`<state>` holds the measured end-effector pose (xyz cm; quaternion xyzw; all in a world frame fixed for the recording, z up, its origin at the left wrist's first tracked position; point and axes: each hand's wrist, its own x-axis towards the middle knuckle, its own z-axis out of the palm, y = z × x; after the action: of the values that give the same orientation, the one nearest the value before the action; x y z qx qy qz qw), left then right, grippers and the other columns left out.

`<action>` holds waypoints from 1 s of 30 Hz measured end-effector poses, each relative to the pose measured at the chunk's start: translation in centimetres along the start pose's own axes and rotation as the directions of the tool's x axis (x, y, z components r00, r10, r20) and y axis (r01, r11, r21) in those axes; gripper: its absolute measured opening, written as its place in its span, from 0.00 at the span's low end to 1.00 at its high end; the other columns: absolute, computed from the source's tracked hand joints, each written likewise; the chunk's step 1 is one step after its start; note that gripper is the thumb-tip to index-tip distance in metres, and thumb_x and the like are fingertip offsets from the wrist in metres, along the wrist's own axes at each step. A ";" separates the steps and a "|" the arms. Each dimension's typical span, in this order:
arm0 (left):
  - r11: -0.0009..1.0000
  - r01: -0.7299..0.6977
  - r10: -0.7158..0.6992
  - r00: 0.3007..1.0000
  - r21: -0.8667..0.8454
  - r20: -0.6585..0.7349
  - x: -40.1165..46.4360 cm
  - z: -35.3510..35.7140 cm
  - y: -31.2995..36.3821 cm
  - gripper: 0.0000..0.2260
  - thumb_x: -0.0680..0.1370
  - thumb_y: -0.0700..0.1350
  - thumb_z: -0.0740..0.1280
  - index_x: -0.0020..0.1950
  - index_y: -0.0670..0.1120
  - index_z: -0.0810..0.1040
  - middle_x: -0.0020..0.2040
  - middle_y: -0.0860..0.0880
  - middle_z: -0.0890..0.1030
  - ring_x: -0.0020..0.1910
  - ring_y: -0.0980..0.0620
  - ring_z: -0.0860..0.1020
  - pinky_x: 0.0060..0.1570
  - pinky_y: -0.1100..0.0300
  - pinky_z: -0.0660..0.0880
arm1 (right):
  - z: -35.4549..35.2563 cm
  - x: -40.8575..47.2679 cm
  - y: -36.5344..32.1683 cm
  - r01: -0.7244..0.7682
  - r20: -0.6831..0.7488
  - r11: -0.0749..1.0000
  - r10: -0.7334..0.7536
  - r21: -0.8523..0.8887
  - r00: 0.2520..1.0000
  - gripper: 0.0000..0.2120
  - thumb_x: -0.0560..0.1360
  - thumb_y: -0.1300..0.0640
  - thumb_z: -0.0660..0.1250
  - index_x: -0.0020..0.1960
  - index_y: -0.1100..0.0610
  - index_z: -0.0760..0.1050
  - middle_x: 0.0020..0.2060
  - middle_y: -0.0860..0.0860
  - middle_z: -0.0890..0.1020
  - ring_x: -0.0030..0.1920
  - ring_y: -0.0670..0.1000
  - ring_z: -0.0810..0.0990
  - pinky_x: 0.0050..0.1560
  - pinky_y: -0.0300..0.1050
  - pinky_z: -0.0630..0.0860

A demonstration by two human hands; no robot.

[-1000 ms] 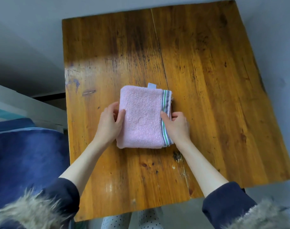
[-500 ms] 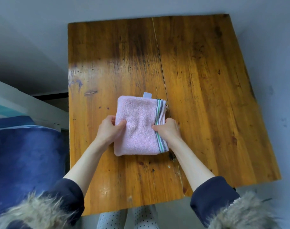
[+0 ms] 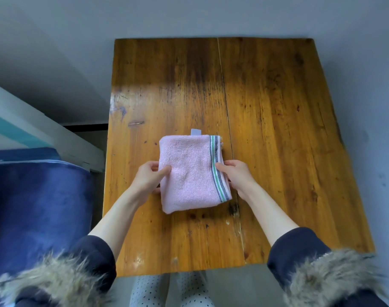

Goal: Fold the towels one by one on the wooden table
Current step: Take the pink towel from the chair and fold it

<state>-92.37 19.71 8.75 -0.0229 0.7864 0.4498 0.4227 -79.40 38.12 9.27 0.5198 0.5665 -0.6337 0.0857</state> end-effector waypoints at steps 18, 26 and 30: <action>0.967 -0.019 -0.005 0.996 -0.252 -0.094 -10.7 -9.9 -0.5 0.07 0.76 0.43 0.67 0.53 0.50 0.74 0.52 0.51 0.80 0.50 0.55 0.79 0.45 0.56 0.78 | 6.8 -9.3 -7.1 0.295 0.280 0.894 -0.204 -0.336 0.938 0.03 0.74 0.57 0.68 0.47 0.54 0.76 0.46 0.50 0.81 0.48 0.49 0.80 0.46 0.48 0.79; 0.908 -0.157 0.033 0.951 -0.388 -0.307 -19.8 -23.2 -4.0 0.07 0.76 0.40 0.66 0.54 0.46 0.74 0.50 0.50 0.80 0.46 0.55 0.79 0.36 0.61 0.77 | 20.2 -18.0 -11.6 0.476 0.489 0.817 -0.285 -0.326 0.824 0.08 0.74 0.59 0.68 0.51 0.59 0.77 0.46 0.52 0.82 0.42 0.48 0.81 0.40 0.44 0.79; 0.885 -0.177 -0.006 0.921 -0.431 -0.390 -24.4 -29.5 -8.3 0.11 0.77 0.41 0.66 0.58 0.45 0.73 0.52 0.48 0.79 0.50 0.52 0.79 0.45 0.54 0.78 | 28.3 -22.3 -11.4 0.558 0.566 0.736 -0.290 -0.383 0.772 0.09 0.73 0.59 0.68 0.52 0.60 0.78 0.49 0.57 0.82 0.49 0.56 0.81 0.52 0.55 0.77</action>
<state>-92.26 -15.04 26.73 -0.1731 0.7251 0.6277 0.2242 -93.31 8.42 28.15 0.1571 0.7865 -0.5597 0.2085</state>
